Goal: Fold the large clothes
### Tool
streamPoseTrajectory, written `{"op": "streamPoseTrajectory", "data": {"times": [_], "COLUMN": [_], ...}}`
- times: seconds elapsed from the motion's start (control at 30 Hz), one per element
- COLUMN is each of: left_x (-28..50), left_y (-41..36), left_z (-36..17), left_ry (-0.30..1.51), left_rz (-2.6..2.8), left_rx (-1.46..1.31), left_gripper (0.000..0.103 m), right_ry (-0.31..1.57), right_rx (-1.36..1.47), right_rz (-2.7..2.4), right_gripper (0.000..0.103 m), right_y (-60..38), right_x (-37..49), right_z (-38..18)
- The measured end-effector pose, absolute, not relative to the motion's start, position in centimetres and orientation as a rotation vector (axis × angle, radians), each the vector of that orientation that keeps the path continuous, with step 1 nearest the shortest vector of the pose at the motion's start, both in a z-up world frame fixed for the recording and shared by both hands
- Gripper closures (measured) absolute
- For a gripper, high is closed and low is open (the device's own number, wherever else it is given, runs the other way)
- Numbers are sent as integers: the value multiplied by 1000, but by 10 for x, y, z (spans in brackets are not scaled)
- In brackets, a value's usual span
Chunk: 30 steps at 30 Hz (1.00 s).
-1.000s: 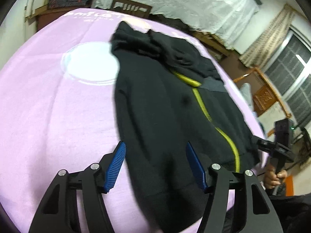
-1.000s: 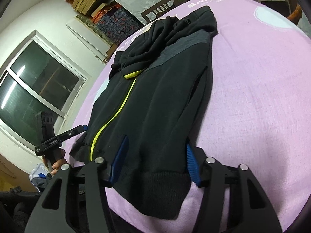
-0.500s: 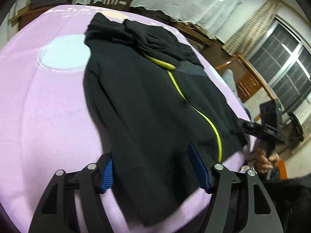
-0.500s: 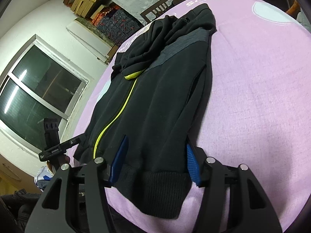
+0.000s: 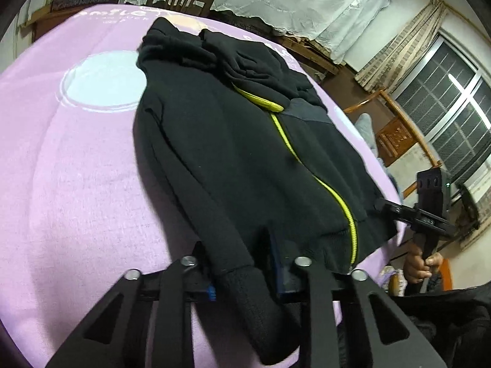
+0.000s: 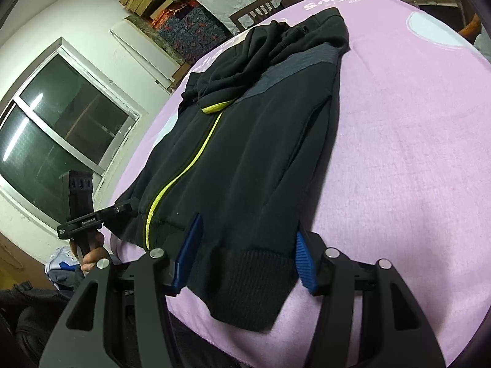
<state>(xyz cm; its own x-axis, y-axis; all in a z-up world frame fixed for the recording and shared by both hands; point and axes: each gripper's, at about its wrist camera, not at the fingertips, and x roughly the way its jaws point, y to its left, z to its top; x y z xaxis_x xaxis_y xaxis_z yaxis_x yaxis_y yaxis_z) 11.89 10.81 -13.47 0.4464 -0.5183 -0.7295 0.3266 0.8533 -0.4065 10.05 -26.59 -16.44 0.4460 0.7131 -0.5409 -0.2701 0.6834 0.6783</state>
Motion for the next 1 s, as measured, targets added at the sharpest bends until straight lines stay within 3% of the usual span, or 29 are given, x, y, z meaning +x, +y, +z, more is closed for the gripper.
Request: {"op": "streamPoseTrajectory", "data": {"times": [0.03,0.07,0.2,0.67,1.0], "left_x": [118,118,117,147,243], "left_y": [109,111,111,96,82], "left_z": [-133,-131,-122,-52,-4], "left_ry": [970,965,940,795,765], "left_rz": [-520,-522,-526,-528,-472], "left_rx": [-219,-227,-230,-152,-146], "left_gripper": [88,88,89,89,89], "right_ry": [920,923,885,796,724], "right_rx": [547,532,584,756,802], "right_rz": [634,599,588,730,716], "right_gripper": [64,79,87,89,89], "right_y": [-266,-265,-275,-294,-311], "right_x": [100,100,96,124,202], "right_z": [-165,-165,-162,-121,-65]}}
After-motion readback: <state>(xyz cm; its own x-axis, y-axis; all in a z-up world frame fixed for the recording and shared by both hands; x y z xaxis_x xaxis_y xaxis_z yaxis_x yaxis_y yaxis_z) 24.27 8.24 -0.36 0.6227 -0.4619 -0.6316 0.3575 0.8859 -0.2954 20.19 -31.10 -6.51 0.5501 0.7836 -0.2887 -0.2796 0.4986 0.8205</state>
